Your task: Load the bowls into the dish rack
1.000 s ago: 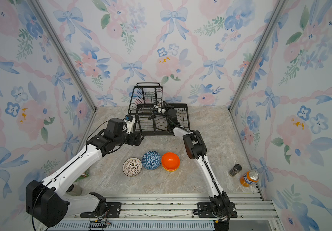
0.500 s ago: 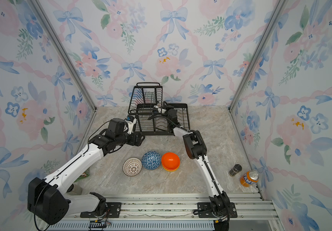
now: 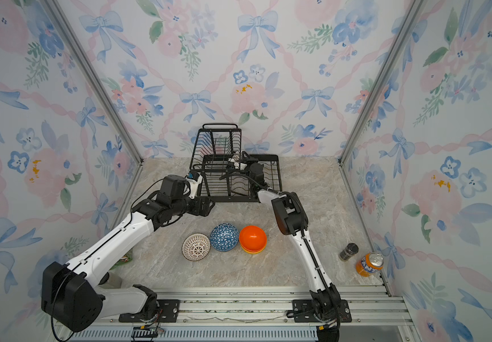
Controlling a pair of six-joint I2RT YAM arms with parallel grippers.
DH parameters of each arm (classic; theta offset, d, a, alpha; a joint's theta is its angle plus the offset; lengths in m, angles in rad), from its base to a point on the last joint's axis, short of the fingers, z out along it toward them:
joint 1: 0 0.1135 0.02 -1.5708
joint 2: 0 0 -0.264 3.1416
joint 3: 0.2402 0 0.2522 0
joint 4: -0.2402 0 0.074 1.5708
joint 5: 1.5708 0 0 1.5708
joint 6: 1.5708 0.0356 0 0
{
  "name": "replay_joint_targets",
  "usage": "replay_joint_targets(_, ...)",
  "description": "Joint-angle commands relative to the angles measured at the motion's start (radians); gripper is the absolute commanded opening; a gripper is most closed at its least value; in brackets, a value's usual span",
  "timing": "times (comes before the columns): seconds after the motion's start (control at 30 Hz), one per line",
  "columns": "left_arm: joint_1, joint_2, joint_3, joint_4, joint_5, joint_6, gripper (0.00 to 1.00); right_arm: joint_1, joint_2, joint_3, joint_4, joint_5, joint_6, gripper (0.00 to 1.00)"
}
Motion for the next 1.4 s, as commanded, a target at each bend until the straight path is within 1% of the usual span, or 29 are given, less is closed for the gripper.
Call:
replay_joint_targets(0.0,0.003,0.000,-0.022,0.000,0.022,0.018,0.98,0.015,-0.012,-0.071,0.004,-0.040,0.001,0.00)
replay_joint_targets(0.4,0.003,-0.036,-0.045,0.001,0.018,0.013,0.98,0.034,-0.041,-0.101,0.040,0.005,-0.012,0.00)
replay_joint_targets(0.6,0.003,-0.034,-0.044,0.002,0.021,0.013,0.98,0.036,0.000,-0.006,0.038,0.071,-0.048,0.00)
replay_joint_targets(0.77,0.003,-0.036,-0.044,0.002,0.020,0.014,0.98,0.033,-0.005,-0.003,-0.048,0.031,-0.094,0.00)
replay_joint_targets(0.9,0.003,-0.032,-0.042,0.002,0.022,0.014,0.98,0.034,-0.008,-0.021,-0.103,0.025,-0.127,0.00)
replay_joint_targets(1.17,0.003,-0.024,-0.040,0.007,0.022,0.015,0.98,0.033,-0.036,-0.067,-0.149,0.004,-0.126,0.00)
replay_joint_targets(1.27,0.003,-0.023,-0.038,0.008,0.025,0.017,0.98,0.039,-0.048,-0.075,-0.172,0.011,-0.130,0.04)
replay_joint_targets(1.37,0.002,-0.023,-0.040,0.011,0.024,0.018,0.98,0.041,-0.051,-0.080,-0.176,0.016,-0.132,0.07)
